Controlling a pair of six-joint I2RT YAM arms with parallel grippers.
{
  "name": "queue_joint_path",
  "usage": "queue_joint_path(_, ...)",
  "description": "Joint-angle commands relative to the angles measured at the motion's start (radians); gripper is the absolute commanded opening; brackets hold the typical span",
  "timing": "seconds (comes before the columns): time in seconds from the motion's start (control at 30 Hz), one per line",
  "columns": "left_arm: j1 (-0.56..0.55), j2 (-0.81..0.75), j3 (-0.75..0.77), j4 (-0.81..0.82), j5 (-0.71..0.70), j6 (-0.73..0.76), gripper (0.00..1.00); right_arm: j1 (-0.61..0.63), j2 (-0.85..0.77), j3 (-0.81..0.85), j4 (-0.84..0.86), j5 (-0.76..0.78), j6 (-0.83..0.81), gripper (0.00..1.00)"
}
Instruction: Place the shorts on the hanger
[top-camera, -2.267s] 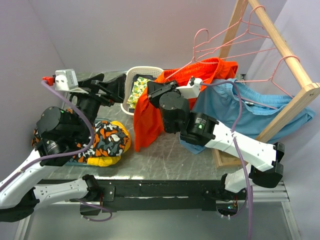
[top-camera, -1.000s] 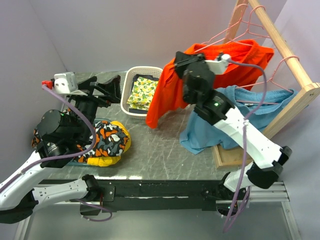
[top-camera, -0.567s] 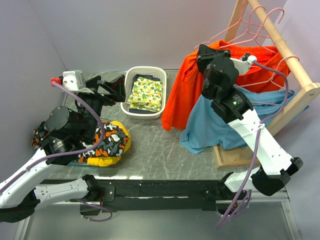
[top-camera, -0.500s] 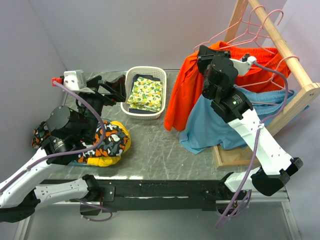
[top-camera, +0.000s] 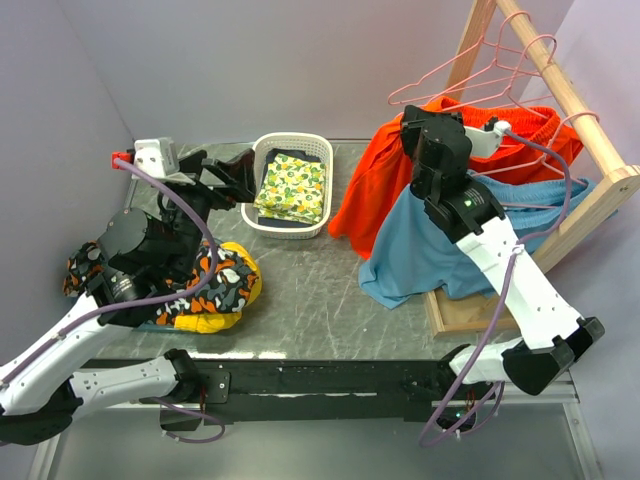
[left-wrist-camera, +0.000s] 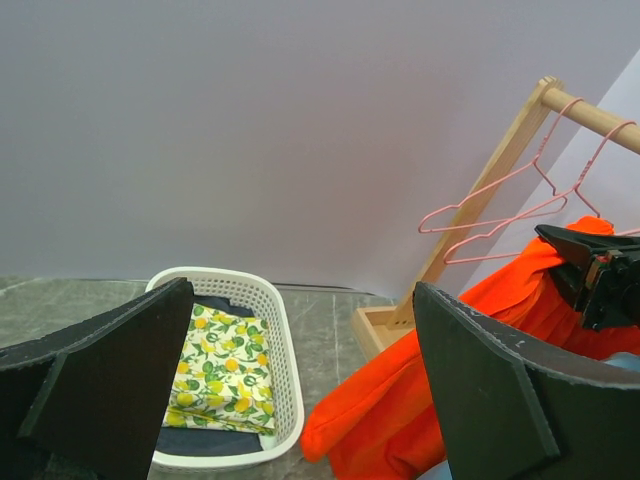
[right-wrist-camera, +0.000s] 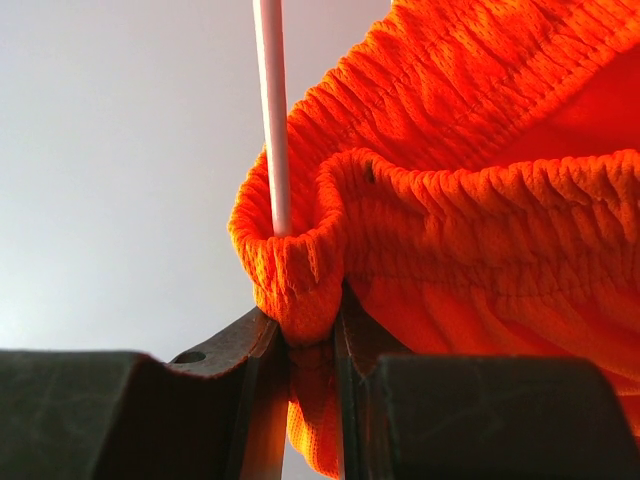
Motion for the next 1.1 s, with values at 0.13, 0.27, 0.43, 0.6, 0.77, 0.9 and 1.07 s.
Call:
queue_joint_path(0.13, 0.024, 0.011, 0.009, 0.015, 0.045, -0.026, 0.96, -0.038, -0.091, -0.009, 0.047, 0.014, 0.035, 0.00)
queue_joint_path(0.27, 0.034, 0.017, 0.010, -0.013, 0.060, -0.034, 0.96, -0.051, -0.093, -0.001, 0.035, 0.011, 0.045, 0.00)
queue_joint_path(0.43, 0.042, 0.018, 0.012, -0.020, 0.073, -0.045, 0.96, -0.060, -0.093, -0.006, 0.001, 0.008, 0.071, 0.00)
queue_joint_path(0.6, 0.045, 0.018, 0.012, -0.026, 0.079, -0.046, 0.97, -0.063, -0.124, -0.053, -0.017, -0.004, 0.105, 0.10)
queue_joint_path(0.77, 0.047, 0.018, 0.015, -0.029, 0.090, -0.046, 0.96, -0.063, -0.143, -0.059, -0.077, -0.027, 0.145, 0.50)
queue_joint_path(0.9, 0.047, 0.025, 0.016, -0.031, 0.090, -0.045, 0.96, -0.063, -0.159, -0.045, -0.171, -0.041, 0.170, 0.76)
queue_joint_path(1.07, 0.047, 0.038, 0.024, -0.032, 0.108, -0.058, 0.96, -0.063, -0.211, -0.070, -0.172, -0.093, 0.150, 0.95)
